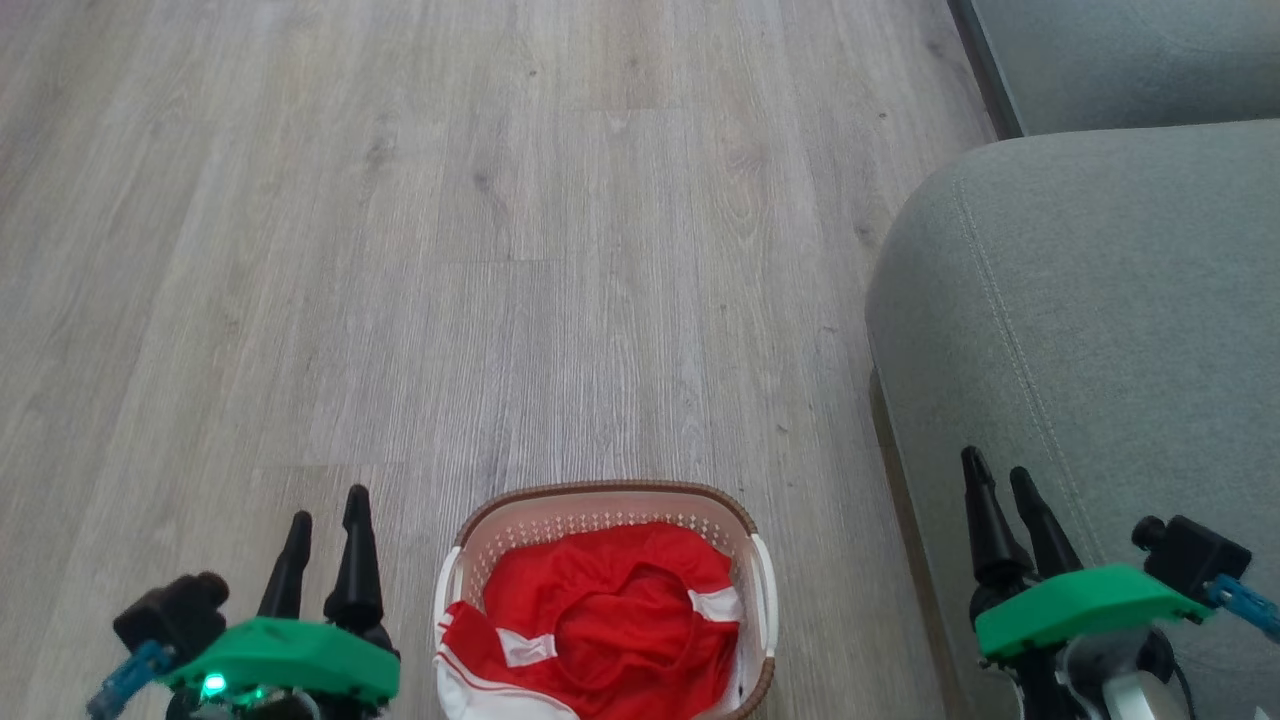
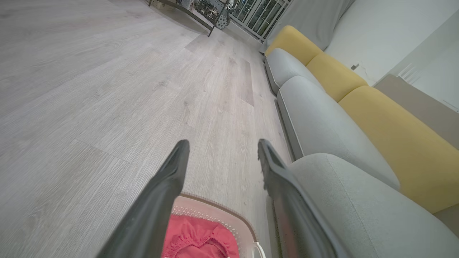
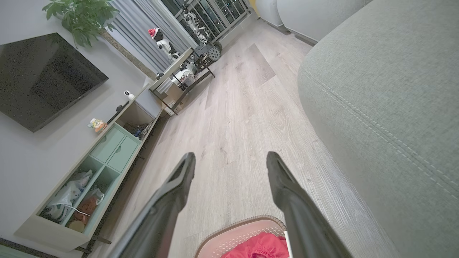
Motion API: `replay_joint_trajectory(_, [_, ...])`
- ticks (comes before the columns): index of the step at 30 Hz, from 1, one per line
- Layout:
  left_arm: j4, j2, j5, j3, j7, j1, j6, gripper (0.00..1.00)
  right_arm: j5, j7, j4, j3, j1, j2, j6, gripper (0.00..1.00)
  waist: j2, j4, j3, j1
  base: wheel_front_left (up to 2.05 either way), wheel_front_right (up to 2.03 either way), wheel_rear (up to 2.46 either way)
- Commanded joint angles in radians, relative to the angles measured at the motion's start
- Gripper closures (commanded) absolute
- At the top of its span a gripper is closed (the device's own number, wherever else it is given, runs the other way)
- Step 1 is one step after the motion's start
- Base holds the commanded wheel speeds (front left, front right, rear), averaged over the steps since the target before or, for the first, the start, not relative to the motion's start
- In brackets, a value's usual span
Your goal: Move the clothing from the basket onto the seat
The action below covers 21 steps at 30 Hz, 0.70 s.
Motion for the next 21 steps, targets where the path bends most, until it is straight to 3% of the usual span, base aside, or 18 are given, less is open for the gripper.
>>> replay_joint_trajectory(1, [-0.033,0.013,0.036,0.013,-0.019,-0.013,0.009,0.0,-0.034,-0.018,-0.031,0.021,-0.029,-0.009,0.005,0.0,0.0,0.0,0.0,0.0,0.0,0.0,0.0])
replay_joint_trajectory(21, [-0.036,0.015,0.282,-0.01,-0.077,0.003,0.032,0.0,-0.272,-0.077,-0.034,0.06,-0.029,-0.01,0.007,0.0,0.0,0.003,0.0,0.0,0.0,0.0,0.0])
